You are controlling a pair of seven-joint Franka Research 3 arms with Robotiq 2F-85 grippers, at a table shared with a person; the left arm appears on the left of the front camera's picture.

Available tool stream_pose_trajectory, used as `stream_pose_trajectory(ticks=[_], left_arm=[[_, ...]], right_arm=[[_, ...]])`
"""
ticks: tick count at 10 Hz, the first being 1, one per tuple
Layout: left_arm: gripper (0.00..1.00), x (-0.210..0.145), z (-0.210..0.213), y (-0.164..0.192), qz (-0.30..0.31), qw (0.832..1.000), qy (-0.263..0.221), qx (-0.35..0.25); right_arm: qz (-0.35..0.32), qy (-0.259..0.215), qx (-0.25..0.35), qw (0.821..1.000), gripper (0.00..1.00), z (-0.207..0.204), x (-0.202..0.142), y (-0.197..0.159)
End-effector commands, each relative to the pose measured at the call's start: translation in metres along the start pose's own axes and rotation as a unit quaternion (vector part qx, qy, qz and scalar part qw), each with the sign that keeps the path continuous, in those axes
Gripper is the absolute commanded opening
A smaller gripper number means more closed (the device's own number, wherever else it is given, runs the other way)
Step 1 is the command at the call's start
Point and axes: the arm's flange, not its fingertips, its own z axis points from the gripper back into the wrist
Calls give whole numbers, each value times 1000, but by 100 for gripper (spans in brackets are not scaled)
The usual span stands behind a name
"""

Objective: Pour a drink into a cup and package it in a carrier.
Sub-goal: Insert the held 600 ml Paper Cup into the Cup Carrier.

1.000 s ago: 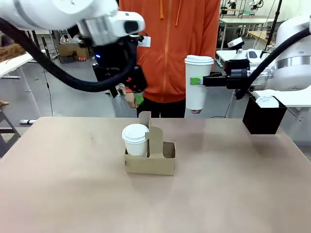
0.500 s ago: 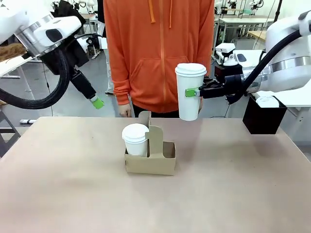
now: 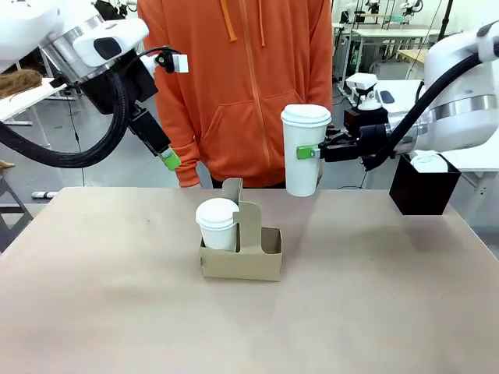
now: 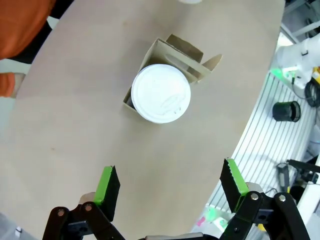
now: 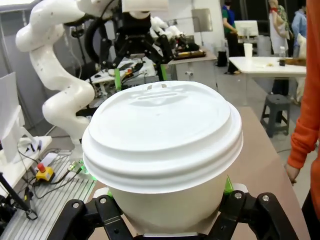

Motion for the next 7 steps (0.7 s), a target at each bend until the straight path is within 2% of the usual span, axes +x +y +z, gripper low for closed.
stream_pose_trajectory(ticks=[1,4,6,7], left_arm=[[100,-23,-4,15,-33,999,-39,2],[100,-66,-17,29,-84,991,-101,3],[100,-88,-32,40,-110,985,-132,6],[100,-96,-43,43,-122,984,-133,1]], right_arm=[[27,-43,25,998,80,-28,-27,-3],[33,-86,64,994,80,-59,-58,7],[34,-90,75,993,80,-70,-70,9],[29,-84,83,993,80,-76,-77,8]])
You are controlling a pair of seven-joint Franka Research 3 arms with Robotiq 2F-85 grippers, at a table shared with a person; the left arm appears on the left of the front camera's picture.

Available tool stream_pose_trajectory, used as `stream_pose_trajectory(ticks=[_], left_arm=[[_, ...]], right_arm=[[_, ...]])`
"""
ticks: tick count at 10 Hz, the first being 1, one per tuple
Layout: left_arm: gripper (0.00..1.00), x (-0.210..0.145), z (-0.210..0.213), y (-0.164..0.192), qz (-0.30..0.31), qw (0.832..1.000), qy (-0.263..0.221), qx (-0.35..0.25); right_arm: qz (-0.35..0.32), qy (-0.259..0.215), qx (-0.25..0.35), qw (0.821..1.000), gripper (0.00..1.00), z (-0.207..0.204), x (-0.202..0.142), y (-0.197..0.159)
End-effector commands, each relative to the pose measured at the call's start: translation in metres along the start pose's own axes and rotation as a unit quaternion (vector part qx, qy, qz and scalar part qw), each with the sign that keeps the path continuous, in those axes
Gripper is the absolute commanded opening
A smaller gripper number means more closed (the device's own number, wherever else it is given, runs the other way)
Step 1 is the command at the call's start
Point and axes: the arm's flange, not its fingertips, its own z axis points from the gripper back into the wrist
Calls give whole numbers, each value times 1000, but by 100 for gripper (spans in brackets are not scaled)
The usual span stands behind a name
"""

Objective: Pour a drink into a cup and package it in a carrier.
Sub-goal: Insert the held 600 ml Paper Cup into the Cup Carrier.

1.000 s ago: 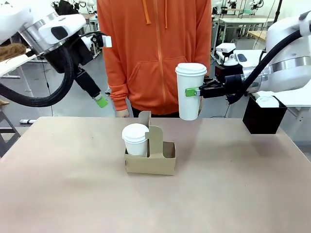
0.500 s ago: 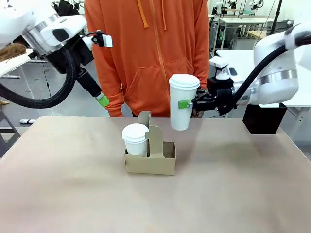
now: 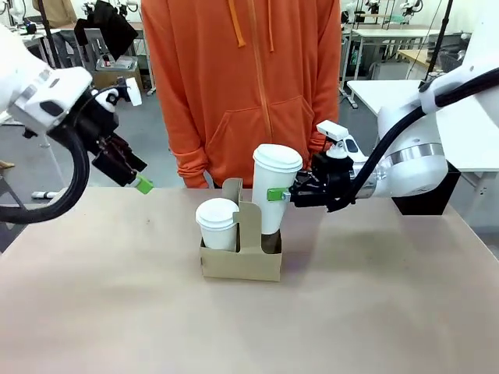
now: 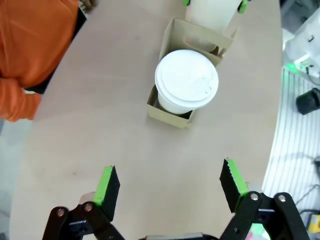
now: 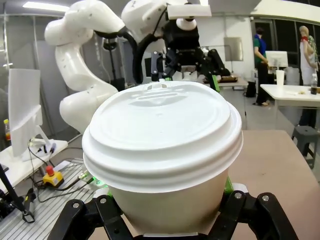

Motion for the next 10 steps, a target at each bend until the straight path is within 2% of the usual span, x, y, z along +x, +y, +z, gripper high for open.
stream_pose_trajectory(ticks=[1,2,10], left_arm=[[100,-15,-13,1,-9,999,-36,-18],[100,0,0,0,0,1000,0,0],[100,0,0,0,0,1000,0,0]], right_arm=[[10,-3,7,1000,80,-6,-7,-6],[7,-2,9,1000,80,-6,-13,-8],[-7,50,40,998,80,-2,-75,-36]])
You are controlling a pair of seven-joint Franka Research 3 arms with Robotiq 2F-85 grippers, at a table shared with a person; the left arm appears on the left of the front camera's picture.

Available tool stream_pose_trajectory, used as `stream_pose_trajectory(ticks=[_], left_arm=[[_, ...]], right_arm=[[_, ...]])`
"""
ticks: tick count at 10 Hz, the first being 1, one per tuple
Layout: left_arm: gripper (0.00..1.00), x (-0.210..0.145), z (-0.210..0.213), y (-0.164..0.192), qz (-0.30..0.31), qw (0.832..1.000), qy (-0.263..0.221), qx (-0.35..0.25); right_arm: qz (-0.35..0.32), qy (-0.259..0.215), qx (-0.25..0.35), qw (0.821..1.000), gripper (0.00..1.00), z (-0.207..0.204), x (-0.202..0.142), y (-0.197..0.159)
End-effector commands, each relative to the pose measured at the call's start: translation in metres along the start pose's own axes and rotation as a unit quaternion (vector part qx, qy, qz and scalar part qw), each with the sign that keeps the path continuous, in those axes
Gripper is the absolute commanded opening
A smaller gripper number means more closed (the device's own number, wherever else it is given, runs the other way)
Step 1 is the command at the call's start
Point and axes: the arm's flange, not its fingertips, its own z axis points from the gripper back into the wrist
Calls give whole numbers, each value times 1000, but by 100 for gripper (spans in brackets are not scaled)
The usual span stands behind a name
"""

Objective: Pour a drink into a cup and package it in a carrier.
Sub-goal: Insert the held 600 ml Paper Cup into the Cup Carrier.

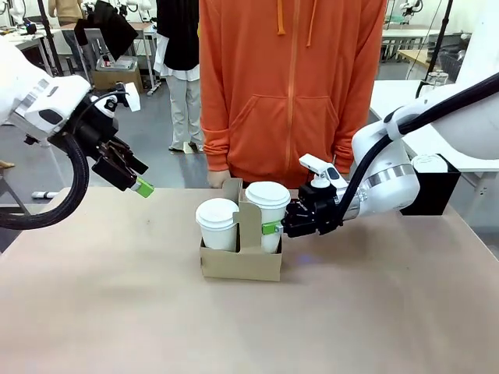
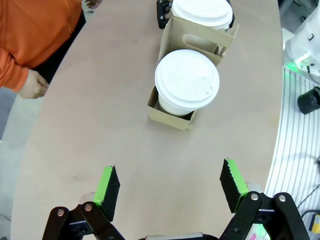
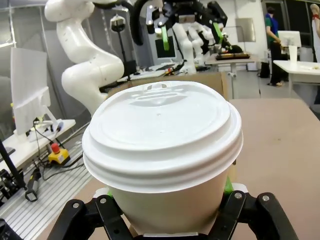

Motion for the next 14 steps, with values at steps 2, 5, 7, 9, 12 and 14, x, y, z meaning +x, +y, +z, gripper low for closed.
stream_pose_trajectory(ticks=[2,5,7,9,12,14], left_arm=[[100,2,2,-1,5,1000,7,-1],[100,2,2,-1,5,1000,7,-1],[100,2,2,-1,5,1000,7,-1],[100,2,2,-1,5,1000,7,-1],[100,2,2,-1,5,1000,7,-1],[100,2,2,-1,5,1000,7,-1]], right_arm=[[29,15,12,999,80,1,-15,-10],[41,27,20,999,80,2,-21,-13],[46,39,21,998,80,5,-23,-14],[62,45,10,997,100,9,-23,-14],[77,64,9,995,100,19,-14,-7],[89,65,-8,994,100,34,-3,-4]])
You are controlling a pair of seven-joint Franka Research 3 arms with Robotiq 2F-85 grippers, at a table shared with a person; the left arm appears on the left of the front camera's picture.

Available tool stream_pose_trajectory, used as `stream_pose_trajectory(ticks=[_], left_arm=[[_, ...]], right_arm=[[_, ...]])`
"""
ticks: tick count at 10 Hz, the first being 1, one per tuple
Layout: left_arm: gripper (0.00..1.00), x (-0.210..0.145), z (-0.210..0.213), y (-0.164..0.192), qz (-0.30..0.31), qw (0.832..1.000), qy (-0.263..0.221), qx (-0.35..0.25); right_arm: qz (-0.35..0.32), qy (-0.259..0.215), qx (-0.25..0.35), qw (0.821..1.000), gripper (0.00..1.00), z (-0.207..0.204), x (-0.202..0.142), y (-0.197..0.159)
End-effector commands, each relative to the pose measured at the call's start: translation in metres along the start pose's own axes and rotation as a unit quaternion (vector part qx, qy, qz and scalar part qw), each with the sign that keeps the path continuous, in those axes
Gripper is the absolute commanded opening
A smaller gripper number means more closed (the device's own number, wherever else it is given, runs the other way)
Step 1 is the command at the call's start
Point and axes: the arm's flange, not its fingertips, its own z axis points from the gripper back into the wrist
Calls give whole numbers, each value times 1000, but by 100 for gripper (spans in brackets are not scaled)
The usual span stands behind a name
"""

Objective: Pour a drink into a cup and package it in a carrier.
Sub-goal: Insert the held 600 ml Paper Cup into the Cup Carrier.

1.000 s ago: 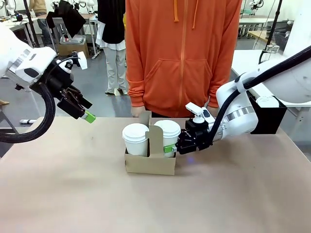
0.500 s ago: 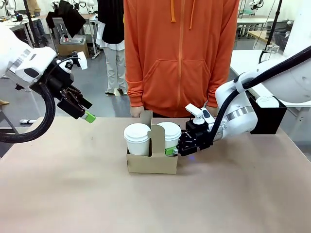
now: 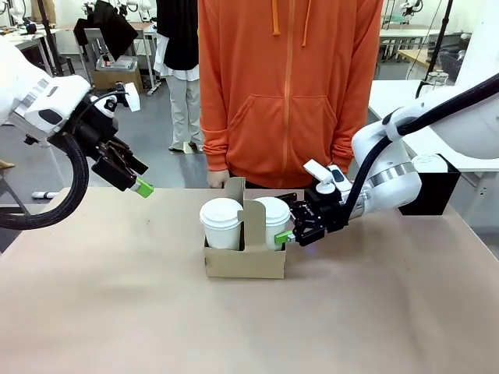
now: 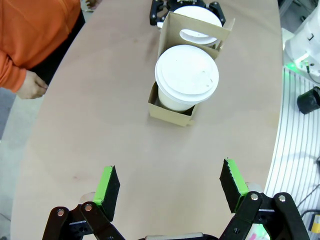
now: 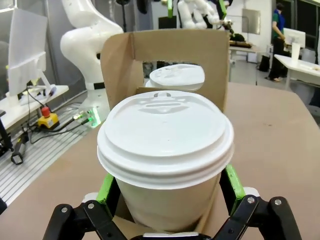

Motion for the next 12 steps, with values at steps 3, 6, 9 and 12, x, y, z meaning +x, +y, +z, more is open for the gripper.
stream_pose_trajectory(ticks=[3,6,9,12], left_arm=[[100,2,2,-1,5,1000,7,0],[100,2,2,-1,5,1000,7,0],[100,2,2,-1,5,1000,7,0],[100,2,2,-1,5,1000,7,0]], right_arm=[[14,35,-48,998,100,58,16,9],[-74,92,-173,978,100,150,48,61],[-232,144,-280,920,100,212,80,130],[-317,197,-365,853,100,237,89,167]])
